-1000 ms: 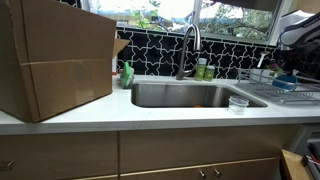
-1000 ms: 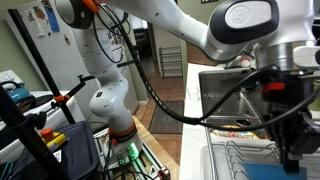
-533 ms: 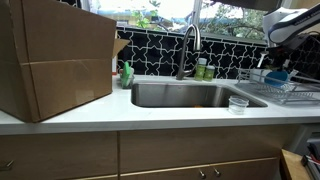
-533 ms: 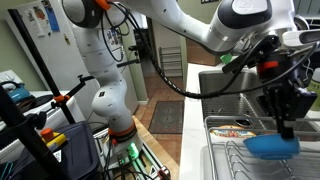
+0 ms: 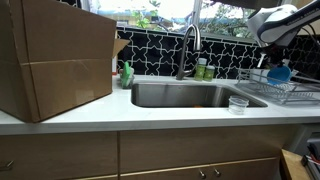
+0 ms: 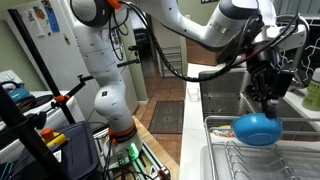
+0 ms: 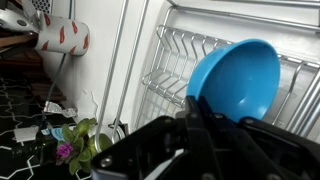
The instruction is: Pick up the blue bowl and put it in the dish rack
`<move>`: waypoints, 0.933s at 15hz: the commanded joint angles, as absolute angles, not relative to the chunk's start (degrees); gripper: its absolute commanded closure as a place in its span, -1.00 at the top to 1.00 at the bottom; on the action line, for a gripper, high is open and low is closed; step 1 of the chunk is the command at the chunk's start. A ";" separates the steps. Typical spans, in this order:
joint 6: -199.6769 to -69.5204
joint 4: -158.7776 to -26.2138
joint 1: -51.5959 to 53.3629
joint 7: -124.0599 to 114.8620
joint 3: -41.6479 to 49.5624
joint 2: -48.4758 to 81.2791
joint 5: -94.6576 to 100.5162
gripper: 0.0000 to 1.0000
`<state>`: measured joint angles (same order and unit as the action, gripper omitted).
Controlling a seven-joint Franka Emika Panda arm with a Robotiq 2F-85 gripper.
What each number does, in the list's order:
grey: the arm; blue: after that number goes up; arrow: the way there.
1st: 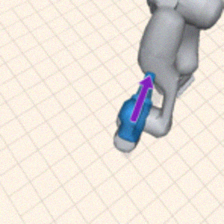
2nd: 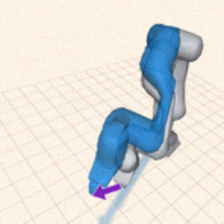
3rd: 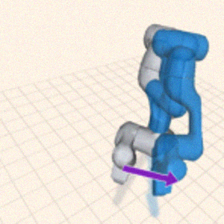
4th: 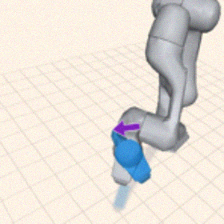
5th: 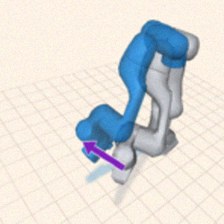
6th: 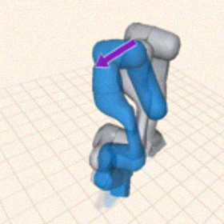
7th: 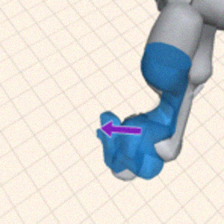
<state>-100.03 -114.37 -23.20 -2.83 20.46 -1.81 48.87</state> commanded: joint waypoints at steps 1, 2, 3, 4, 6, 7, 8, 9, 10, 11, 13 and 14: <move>-96.75 -114.75 -21.75 -6.49 20.08 0.47 52.57 -0.98; -97.21 -114.97 -21.58 -7.54 20.06 0.99 53.00 -0.98; -98.17 -115.19 -21.53 -8.67 20.15 1.54 52.99 -0.98; -98.78 -115.41 -21.46 -9.53 20.19 1.95 52.68 -0.98; -99.56 -115.91 -21.37 -10.31 20.15 2.34 51.26 -0.98; -99.70 -116.16 -21.33 -10.59 20.10 2.51 51.04 -0.98; -99.33 -116.22 -21.30 -10.83 20.10 2.94 51.32 -0.98; -99.08 -116.29 -21.32 -11.18 20.16 3.44 51.88 -0.98; -98.78 -116.25 -21.35 -11.35 20.19 3.85 51.84 -0.98; -98.74 -116.32 -21.37 -11.75 20.22 4.24 51.87 -0.98; -98.29 -116.04 -21.32 -12.62 20.19 5.21 51.62 -0.98; -98.24 -115.75 -21.31 -12.76 20.15 5.59 51.40 -0.98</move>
